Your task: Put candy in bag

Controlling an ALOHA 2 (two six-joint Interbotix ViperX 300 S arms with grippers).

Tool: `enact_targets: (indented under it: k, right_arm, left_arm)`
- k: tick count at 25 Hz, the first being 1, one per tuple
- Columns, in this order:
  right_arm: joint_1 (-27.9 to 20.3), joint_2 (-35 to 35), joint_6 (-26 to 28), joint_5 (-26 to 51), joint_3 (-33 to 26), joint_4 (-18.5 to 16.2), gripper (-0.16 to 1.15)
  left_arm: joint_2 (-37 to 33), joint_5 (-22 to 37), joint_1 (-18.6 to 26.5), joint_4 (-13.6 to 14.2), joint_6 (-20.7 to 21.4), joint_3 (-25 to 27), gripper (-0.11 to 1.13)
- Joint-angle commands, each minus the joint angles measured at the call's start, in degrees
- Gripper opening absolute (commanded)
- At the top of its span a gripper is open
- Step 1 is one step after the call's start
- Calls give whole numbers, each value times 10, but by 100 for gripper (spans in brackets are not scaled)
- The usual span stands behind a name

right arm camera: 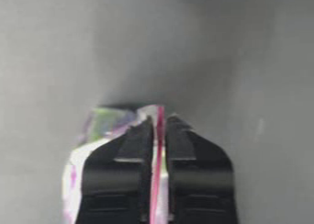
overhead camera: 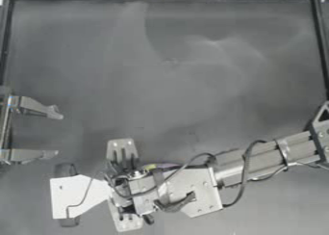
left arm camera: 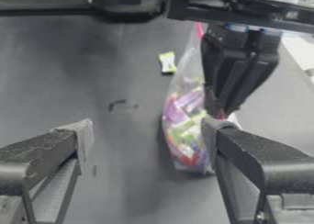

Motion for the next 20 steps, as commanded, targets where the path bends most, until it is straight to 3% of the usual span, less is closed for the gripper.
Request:
enact_targets:
  k: [1, 3, 11, 20]
  right_arm:
    - [2, -32, -5, 1, -8, -10, 6]
    - [2, -32, -6, 2, -4, -9, 1]
    - [2, -40, -7, -3, 5, 10, 4]
    - [4, -94, 9, -54, 66, 24, 4]
  left_arm:
    - [4, -3, 0, -1, -1, -9, 100]
    - [4, -3, 0, -1, -1, -9, 100]
    - [10, -3, -1, -1, -2, -10, 100]
    - [63, -6, -6, -1, -2, -33, 100]
